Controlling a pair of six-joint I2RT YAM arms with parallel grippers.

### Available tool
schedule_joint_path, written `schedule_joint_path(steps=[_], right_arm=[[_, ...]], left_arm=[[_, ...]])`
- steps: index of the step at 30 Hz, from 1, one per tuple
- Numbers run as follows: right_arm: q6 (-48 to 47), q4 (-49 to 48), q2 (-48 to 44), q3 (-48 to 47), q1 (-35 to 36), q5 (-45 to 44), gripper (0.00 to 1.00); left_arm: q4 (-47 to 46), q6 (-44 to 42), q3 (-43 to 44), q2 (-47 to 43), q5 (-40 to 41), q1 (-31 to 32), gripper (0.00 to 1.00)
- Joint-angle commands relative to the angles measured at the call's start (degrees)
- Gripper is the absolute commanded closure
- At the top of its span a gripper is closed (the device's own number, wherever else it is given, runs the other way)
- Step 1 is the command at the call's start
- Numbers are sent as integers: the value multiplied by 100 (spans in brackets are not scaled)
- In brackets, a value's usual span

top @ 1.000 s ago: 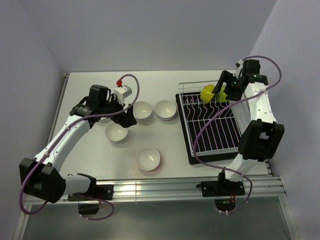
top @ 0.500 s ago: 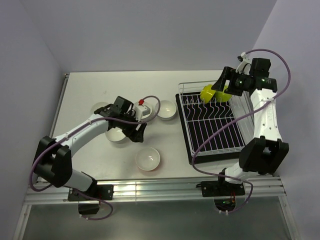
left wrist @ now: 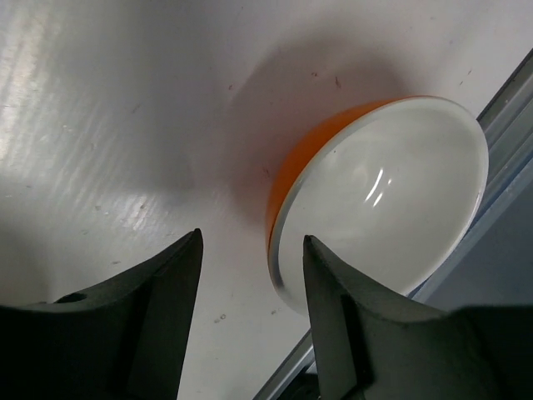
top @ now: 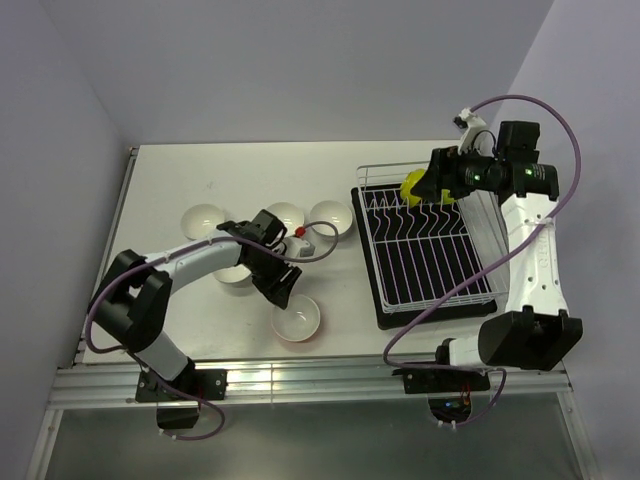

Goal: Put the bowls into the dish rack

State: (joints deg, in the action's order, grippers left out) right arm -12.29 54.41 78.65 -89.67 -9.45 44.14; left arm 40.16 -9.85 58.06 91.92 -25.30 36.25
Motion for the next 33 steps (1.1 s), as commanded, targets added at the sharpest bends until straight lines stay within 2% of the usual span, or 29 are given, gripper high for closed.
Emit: schedule_joint_path(steps=[1, 4, 9, 10, 13, 16, 17, 19, 21, 23, 25, 27, 33], right_arm=[[-834, 490, -210, -200, 154, 78, 12], [-1221, 746, -315, -279, 408, -176, 12], [-1434, 598, -702, -52, 1014, -766, 12], [-1434, 553, -746, -16, 1129, -871, 11], [-1521, 456, -913, 90, 1262, -890, 9], [-1757, 482, -992, 55, 1279, -942, 5], [-1863, 552, -975, -111, 1279, -986, 5], [-2231, 824, -948, -313, 1271, -1013, 3], [-2601, 1288, -974, -621, 1279, -812, 0], [-3347, 1694, -1001, -815, 1297, -592, 0], [-3795, 2011, -1080, -921, 1463, -669, 0], [-3999, 2047, -1255, -781, 1954, -827, 0], [-4571, 1530, -1923, 70, 3017, -863, 0]], left_arm=[[115, -105, 38, 176, -160, 40, 44], [132, -114, 65, 335, -72, 58, 47], [123, -96, 117, 537, 16, 154, 54], [123, -88, 135, 546, 16, 154, 61], [193, -61, 240, 608, -53, 154, 72], [369, -26, 415, 652, -229, 154, 95], [439, 9, 486, 669, -404, 163, 98], [658, 44, 705, 731, -589, 154, 100], [791, 71, 864, 757, -1063, 146, 100], [1018, 62, 1127, 801, -1467, 128, 100], [1204, 18, 1416, 862, -2117, 128, 100], [1537, -166, 1602, 976, -2783, 128, 100], [2696, -878, 2191, 1311, -4034, 128, 100]])
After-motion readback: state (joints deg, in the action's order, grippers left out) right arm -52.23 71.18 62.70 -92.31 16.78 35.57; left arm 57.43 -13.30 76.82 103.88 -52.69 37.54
